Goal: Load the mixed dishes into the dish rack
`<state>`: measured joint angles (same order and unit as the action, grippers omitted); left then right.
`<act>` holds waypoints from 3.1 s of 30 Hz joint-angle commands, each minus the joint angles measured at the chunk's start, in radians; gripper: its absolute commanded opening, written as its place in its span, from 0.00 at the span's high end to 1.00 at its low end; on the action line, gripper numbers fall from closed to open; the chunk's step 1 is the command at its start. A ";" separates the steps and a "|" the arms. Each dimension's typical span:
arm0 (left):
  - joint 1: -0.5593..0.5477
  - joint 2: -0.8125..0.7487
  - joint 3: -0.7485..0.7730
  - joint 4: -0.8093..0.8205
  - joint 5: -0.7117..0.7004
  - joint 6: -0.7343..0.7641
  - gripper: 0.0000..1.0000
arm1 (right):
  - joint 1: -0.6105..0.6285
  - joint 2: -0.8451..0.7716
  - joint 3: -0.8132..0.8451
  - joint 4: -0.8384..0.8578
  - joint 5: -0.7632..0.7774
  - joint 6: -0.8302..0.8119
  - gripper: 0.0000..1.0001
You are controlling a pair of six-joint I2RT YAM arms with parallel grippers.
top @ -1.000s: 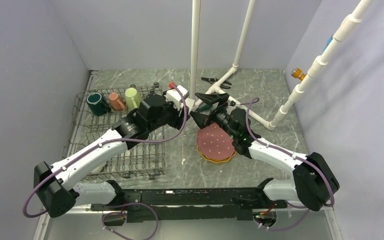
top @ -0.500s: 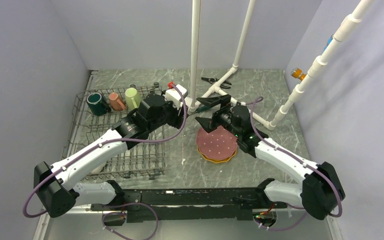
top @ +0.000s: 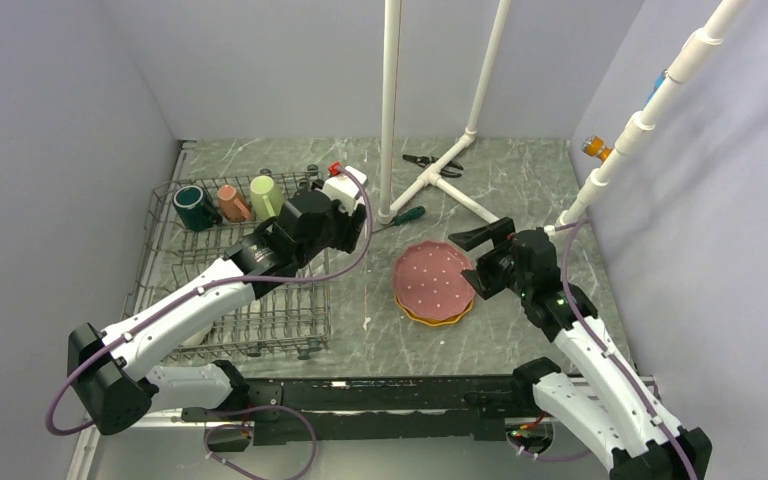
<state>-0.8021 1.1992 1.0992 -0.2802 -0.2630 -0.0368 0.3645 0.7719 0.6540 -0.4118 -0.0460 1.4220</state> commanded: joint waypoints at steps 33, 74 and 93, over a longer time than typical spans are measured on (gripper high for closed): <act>0.160 0.228 0.201 -1.183 -0.483 -0.898 1.00 | -0.012 -0.122 -0.108 0.011 0.065 -0.352 0.00; 0.035 0.577 0.179 -1.251 -0.390 -1.131 1.00 | -0.027 -0.081 -0.174 0.090 0.024 -0.369 0.00; -0.006 0.620 0.062 -1.086 -0.299 -1.054 1.00 | -0.026 -0.102 -0.184 0.075 0.008 -0.356 0.00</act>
<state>-0.8078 1.7985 1.1748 -1.4086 -0.5911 -1.1099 0.3408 0.6849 0.4774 -0.3645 -0.0273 1.0657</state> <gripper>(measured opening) 0.645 0.994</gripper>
